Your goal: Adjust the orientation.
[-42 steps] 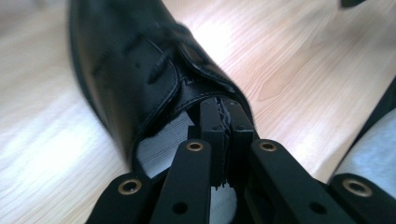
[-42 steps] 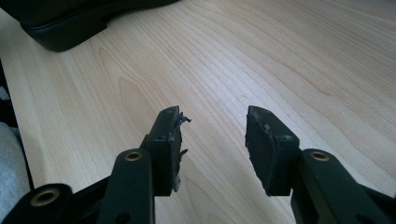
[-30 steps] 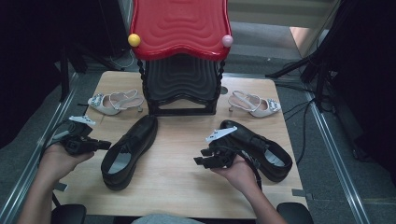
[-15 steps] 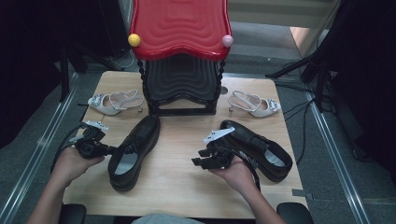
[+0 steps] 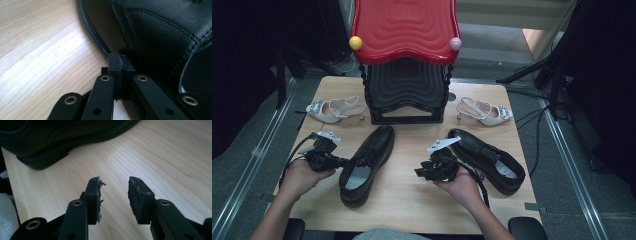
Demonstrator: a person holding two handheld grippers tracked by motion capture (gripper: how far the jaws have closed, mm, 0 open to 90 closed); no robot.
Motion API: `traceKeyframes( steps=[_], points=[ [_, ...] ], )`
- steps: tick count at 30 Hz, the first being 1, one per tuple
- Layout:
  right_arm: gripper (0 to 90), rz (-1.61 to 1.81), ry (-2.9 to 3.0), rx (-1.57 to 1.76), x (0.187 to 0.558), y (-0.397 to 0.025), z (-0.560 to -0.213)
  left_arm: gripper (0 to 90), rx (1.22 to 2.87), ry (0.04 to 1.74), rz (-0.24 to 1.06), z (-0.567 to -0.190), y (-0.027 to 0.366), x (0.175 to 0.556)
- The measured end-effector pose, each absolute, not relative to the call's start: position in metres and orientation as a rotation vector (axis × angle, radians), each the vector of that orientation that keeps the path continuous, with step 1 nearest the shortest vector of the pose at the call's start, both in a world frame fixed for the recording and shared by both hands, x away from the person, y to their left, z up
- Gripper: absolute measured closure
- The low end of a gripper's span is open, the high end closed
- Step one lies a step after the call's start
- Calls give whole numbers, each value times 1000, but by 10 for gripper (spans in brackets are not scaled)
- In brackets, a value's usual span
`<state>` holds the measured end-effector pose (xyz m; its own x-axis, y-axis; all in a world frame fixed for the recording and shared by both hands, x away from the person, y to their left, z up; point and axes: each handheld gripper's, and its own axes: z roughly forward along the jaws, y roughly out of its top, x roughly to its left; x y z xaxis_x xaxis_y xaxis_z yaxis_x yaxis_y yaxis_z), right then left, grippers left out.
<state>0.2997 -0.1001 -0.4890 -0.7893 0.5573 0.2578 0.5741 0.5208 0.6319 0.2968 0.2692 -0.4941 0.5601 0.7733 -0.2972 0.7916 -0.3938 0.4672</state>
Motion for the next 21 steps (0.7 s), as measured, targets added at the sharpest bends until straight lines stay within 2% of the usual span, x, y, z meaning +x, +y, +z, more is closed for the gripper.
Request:
traceKeyframes(
  steps=[5, 9, 14, 21],
  points=[
    [662, -1171, -2720, -1011, 298, -97, -489, 900, 2233, 1214, -90, -494, 252, 292],
    [761, -1183, -2697, -1020, 295, -91, -489, 900, 2233, 1189, -111, -495, 238, 290],
    [825, -1220, -2688, -1006, 292, -83, -489, 900, 2233, 1169, -115, -496, 223, 289],
    [830, -1172, -2696, -1006, 293, -71, -496, 900, 2207, 1176, -122, -497, 207, 287]
  ],
)
